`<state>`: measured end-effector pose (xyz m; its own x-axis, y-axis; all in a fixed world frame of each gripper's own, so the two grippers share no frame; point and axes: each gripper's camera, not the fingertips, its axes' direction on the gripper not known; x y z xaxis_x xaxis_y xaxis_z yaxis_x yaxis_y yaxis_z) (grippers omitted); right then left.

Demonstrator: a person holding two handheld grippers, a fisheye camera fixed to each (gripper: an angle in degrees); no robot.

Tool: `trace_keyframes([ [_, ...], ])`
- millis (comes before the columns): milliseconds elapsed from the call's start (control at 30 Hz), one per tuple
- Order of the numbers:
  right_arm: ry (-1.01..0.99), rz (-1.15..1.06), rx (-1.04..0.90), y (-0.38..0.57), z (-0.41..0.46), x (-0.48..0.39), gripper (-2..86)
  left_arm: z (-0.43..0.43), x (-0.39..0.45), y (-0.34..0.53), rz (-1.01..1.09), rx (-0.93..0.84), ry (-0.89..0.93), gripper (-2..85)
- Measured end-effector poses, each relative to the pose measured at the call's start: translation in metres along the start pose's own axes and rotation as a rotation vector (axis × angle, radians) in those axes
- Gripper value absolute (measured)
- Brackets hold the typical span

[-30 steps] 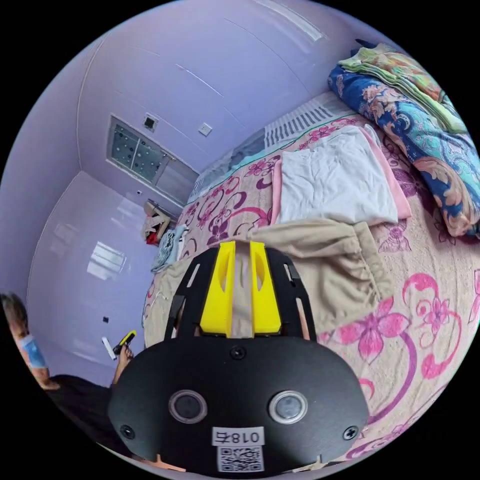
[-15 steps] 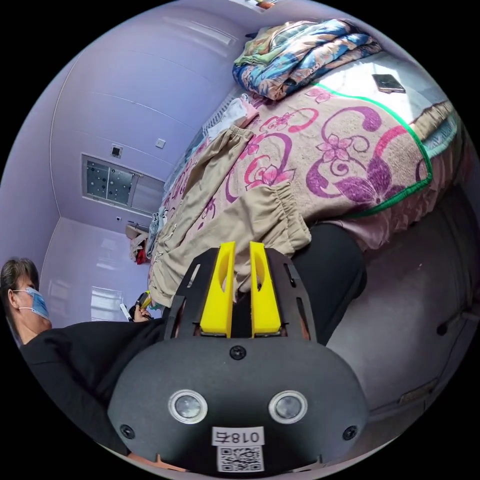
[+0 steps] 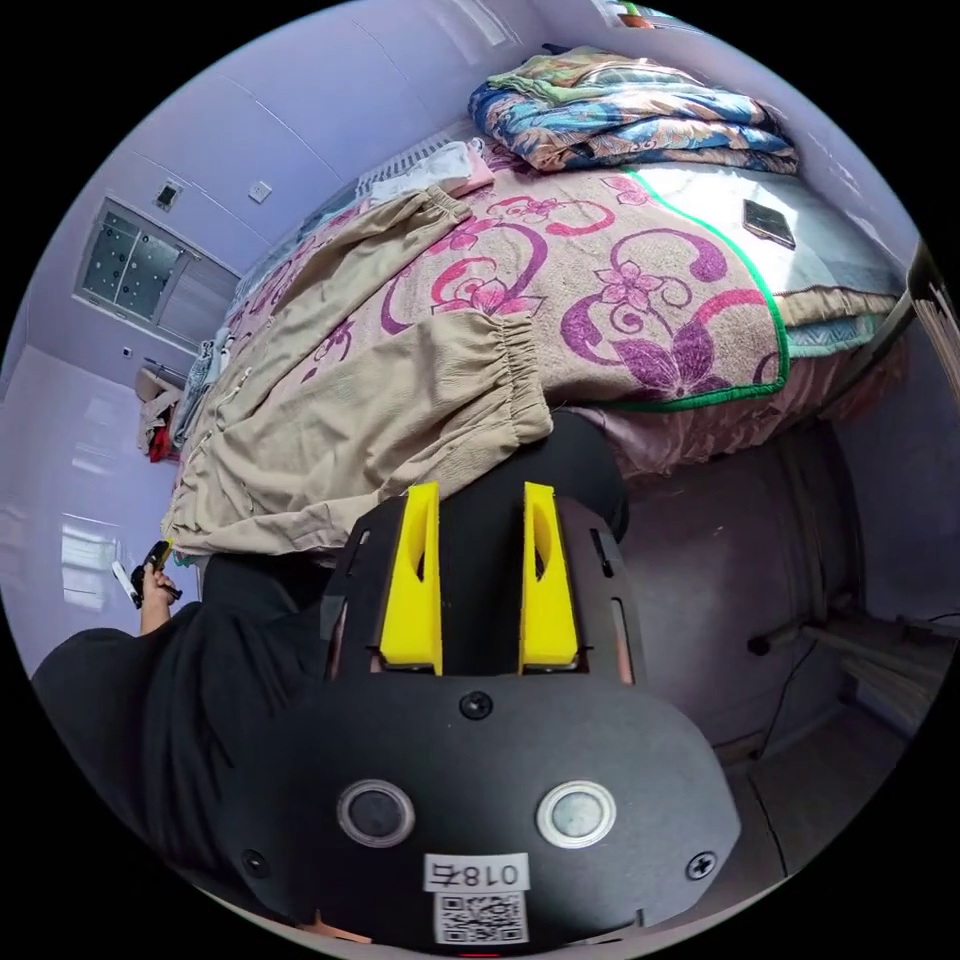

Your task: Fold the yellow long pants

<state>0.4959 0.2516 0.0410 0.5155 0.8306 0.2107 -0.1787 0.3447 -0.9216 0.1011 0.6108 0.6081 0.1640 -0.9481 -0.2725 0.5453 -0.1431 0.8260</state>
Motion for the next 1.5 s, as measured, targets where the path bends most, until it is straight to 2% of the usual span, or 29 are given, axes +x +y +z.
trace_keyframes([
  [200,-0.122,0.188,0.034,-0.009,0.000,0.036,14.4,0.007,-0.018,0.004,0.007,-0.029,0.100,-0.9],
  [367,-0.130,0.224,0.032,-0.016,-0.002,0.042,16.4,0.009,-0.029,0.004,0.016,-0.024,0.168,-0.9],
  [467,-0.210,0.272,0.043,-0.018,-0.007,0.053,16.9,0.011,-0.035,0.005,0.009,-0.023,0.195,-1.0],
  [667,-0.451,0.353,0.049,-0.009,-0.015,0.082,12.8,0.013,-0.037,0.010,0.017,-0.020,0.217,-1.0],
  [767,-0.414,0.370,0.040,-0.010,-0.012,0.087,10.5,0.018,-0.035,0.009,0.032,-0.034,0.212,-0.9],
  [1133,-0.299,0.261,-0.063,-0.055,0.006,0.067,6.6,0.030,-0.044,0.016,0.019,-0.036,0.245,-1.0],
  [1233,-0.177,0.159,-0.091,-0.066,0.004,0.052,3.3,0.026,-0.050,0.020,0.012,-0.023,0.266,-1.0],
  [1333,-0.188,0.103,-0.010,-0.071,-0.018,0.041,1.7,0.004,-0.052,0.020,0.053,0.042,0.316,-1.0],
  [1500,-0.418,0.050,0.249,-0.071,-0.076,0.041,0.9,-0.028,-0.064,0.026,0.079,0.147,0.432,-1.0],
])
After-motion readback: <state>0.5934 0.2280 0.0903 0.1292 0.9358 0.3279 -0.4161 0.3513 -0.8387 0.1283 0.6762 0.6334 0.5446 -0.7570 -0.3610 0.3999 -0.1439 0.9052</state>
